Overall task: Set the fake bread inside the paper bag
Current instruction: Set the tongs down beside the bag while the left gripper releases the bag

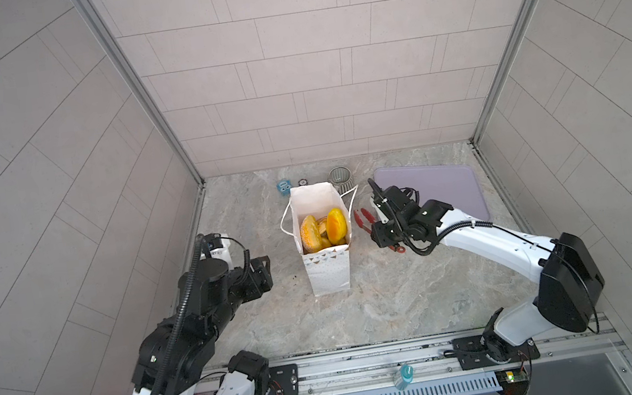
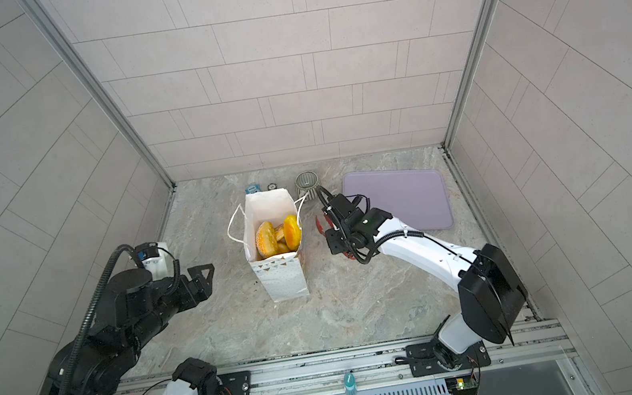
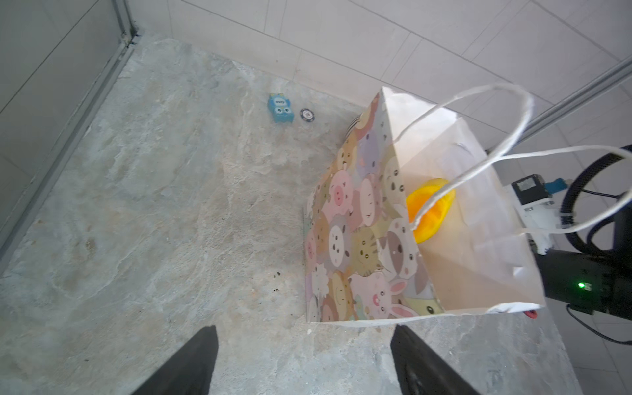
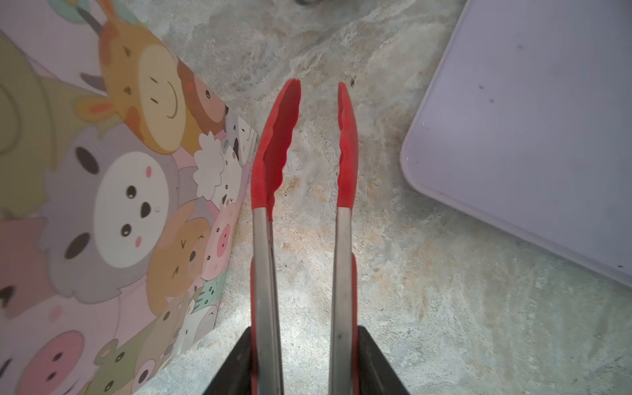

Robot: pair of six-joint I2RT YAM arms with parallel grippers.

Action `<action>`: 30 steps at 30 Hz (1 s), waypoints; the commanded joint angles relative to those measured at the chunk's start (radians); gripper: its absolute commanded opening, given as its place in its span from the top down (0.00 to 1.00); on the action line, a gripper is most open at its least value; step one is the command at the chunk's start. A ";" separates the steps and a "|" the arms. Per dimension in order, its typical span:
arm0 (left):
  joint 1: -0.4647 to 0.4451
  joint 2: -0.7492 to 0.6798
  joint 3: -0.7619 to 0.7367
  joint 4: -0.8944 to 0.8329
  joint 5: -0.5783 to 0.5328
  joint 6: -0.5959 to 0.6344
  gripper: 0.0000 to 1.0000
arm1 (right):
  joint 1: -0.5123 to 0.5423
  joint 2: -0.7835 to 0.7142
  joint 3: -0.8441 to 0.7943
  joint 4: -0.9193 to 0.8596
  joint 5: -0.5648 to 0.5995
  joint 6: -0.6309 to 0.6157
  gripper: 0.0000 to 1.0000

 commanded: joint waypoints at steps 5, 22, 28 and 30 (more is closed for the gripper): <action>0.006 -0.032 -0.079 -0.011 -0.082 -0.046 0.10 | 0.009 0.078 0.026 0.019 -0.003 0.022 0.56; 0.007 0.021 -0.121 0.043 -0.044 -0.054 0.09 | 0.035 0.128 -0.113 0.070 0.038 0.037 0.49; 0.010 0.031 -0.124 0.054 -0.033 -0.054 0.09 | 0.045 0.145 -0.141 0.073 0.056 0.043 0.46; 0.012 0.034 -0.124 0.057 -0.028 -0.054 0.09 | 0.051 0.151 -0.148 0.075 0.062 0.047 0.44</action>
